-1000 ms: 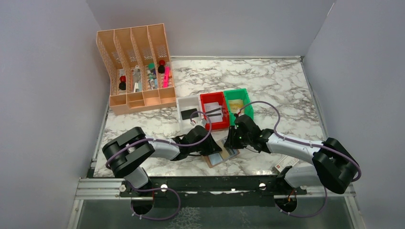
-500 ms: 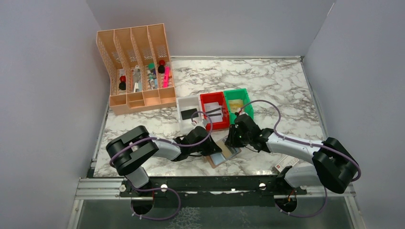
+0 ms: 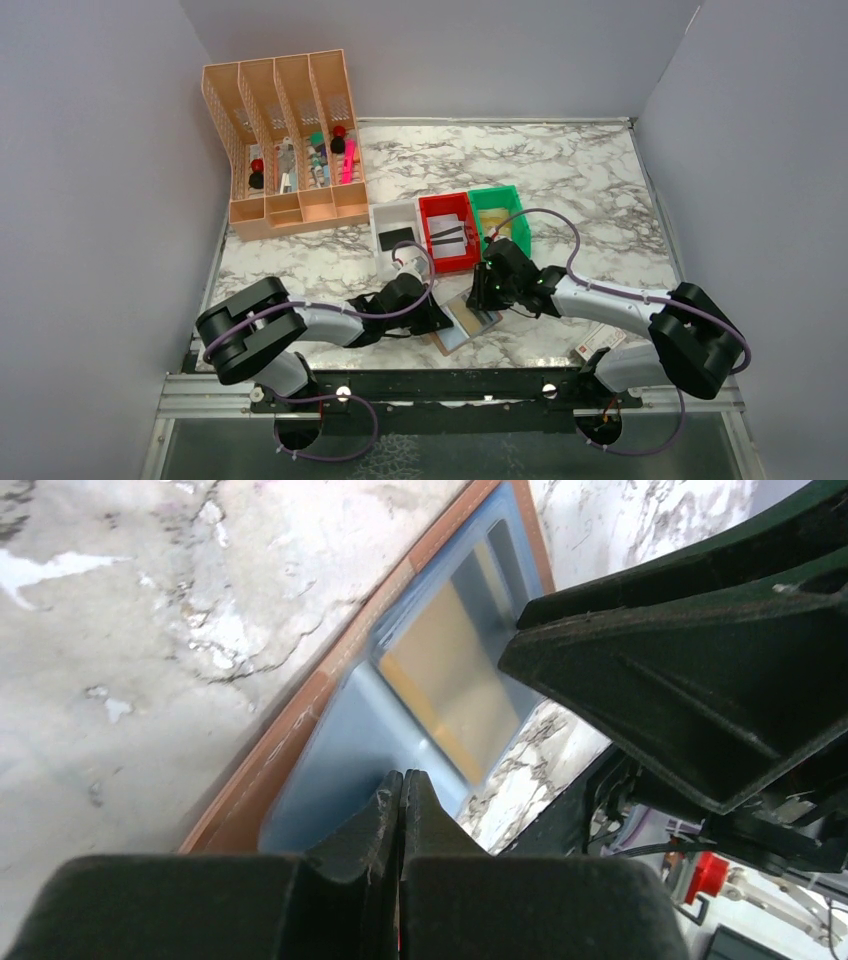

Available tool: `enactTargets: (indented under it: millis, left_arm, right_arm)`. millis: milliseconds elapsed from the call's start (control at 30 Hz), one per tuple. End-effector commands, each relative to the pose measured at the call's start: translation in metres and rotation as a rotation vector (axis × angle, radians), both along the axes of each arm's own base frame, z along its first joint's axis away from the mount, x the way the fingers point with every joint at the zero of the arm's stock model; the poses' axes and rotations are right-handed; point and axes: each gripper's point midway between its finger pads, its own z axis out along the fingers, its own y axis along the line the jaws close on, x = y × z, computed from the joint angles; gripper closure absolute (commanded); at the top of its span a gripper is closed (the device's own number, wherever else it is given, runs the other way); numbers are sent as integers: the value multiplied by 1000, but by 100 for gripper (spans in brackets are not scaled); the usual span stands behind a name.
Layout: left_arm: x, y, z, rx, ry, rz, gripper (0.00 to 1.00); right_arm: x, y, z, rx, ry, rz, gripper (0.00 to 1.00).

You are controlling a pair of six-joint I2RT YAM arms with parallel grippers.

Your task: Take the credit cards out of the card holder

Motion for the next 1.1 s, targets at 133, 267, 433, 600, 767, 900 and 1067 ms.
enactTargets:
  millis: [133,267,433,600,767,900,1067]
  left_arm:
    - [-8,40,-21,222,-19,-11,100]
    - [-5,29,-12,160,-32,-12,100]
    - [0,13,-4,130,-45,-43,95]
    - [2,10,-8,164,-44,-61,93]
    - [1,9,-10,167,-36,-69,92]
    - [3,8,-9,167,-39,-65,91]
    - [5,7,-7,170,-45,-66,90]
  right_arm:
    - [-11,-12,-7,-62,48,4,65]
    - [-8,-3,7,-24,22,37,63]
    - [0,-1,23,-22,-25,48,61]
    - [3,-3,25,-35,-55,65,58]
    - [0,-8,5,-89,-22,76,57]
    - [-8,-9,-9,-110,20,121,57]
    - [-26,-8,-17,-74,84,164,58]
